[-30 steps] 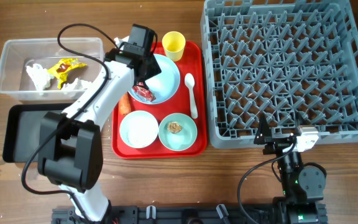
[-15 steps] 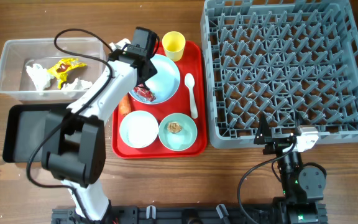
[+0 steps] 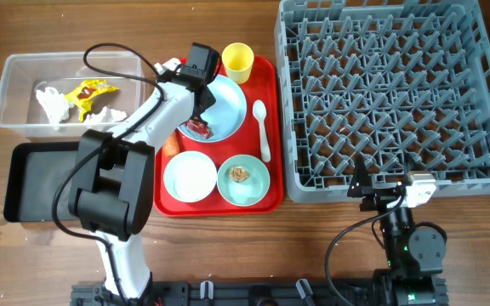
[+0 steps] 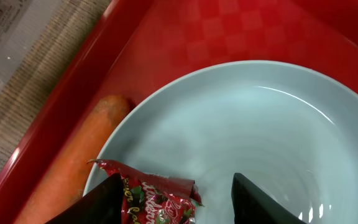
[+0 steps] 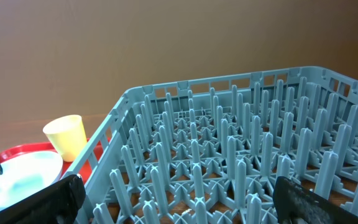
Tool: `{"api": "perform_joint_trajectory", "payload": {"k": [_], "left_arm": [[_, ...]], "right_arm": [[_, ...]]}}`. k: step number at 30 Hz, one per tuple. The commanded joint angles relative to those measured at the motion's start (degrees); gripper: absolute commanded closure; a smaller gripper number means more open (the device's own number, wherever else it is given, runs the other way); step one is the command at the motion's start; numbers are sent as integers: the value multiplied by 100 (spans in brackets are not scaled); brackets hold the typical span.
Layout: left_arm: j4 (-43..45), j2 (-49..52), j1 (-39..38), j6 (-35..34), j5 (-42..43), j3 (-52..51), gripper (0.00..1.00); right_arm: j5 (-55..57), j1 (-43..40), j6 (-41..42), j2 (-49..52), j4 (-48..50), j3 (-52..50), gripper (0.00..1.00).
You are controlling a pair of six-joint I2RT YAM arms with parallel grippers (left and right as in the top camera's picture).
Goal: Sort waste into correct bins and load items into the dishwasher rack
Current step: 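Carry red wrapper to clear bin and release it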
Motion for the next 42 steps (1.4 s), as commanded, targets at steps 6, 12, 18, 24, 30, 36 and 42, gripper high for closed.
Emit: {"api": "perform_joint_trajectory", "payload": {"k": [6, 12, 18, 24, 30, 36, 42], "left_arm": [[184, 166, -9, -74, -181, -15, 64], [186, 166, -9, -74, -184, -15, 75], [181, 166, -11, -74, -138, -15, 90], [98, 13, 7, 96, -114, 74, 96], [-50, -774, 9, 146, -118, 341, 96], [85, -1652, 144, 450, -820, 348, 96], [470, -1751, 811, 916, -1384, 345, 96]], "right_arm": [[57, 7, 39, -11, 33, -7, 0], [57, 7, 39, -11, 35, -7, 0], [57, 7, 39, -11, 35, -7, 0], [57, 7, 37, -11, 33, -7, 0], [57, 7, 37, -11, 33, -7, 0], [57, 7, 37, -11, 33, -7, 0], [57, 7, 39, -11, 33, -7, 0]]}}
